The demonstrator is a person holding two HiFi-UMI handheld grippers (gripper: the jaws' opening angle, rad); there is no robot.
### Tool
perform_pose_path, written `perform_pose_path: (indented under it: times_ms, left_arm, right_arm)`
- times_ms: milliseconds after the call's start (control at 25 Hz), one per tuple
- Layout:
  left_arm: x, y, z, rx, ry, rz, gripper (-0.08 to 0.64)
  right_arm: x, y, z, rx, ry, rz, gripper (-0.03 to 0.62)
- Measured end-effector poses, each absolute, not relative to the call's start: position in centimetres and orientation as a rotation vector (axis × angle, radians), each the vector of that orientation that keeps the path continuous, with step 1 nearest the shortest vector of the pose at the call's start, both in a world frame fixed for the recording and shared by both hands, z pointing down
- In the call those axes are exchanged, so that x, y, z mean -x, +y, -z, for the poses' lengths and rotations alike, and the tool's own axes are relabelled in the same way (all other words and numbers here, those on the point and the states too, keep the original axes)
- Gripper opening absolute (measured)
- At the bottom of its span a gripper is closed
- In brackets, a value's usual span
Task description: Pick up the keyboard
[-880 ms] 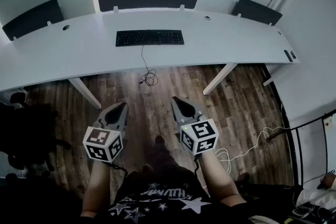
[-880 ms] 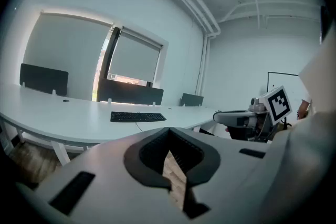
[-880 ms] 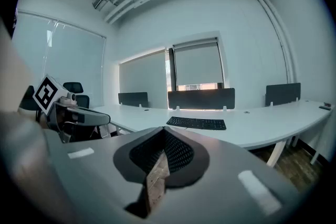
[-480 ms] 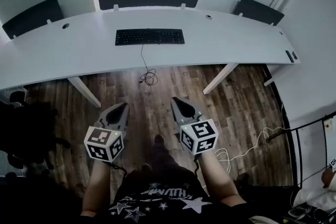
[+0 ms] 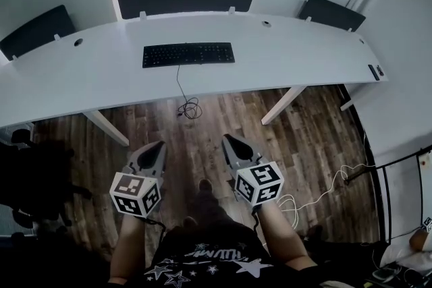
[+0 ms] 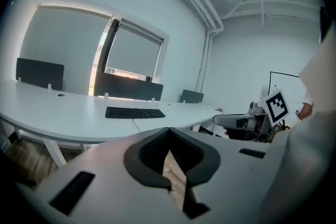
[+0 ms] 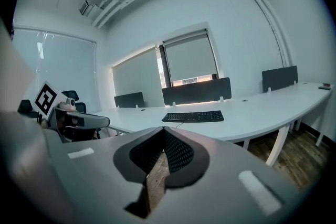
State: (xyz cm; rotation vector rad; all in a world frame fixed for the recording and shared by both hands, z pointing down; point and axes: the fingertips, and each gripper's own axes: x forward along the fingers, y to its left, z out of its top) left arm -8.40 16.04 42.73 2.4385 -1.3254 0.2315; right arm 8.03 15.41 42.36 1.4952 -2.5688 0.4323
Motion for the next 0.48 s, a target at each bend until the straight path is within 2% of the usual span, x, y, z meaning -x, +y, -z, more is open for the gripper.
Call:
perform_pose_path:
  times_ms: [480]
  left_arm:
    - [7.3, 8.4, -41.9, -2.433, -1.363, -0.253, 0.009]
  right_arm:
    - [-11.0, 6.9, -40.9, -1.557, -2.613, -0.346, 0.003]
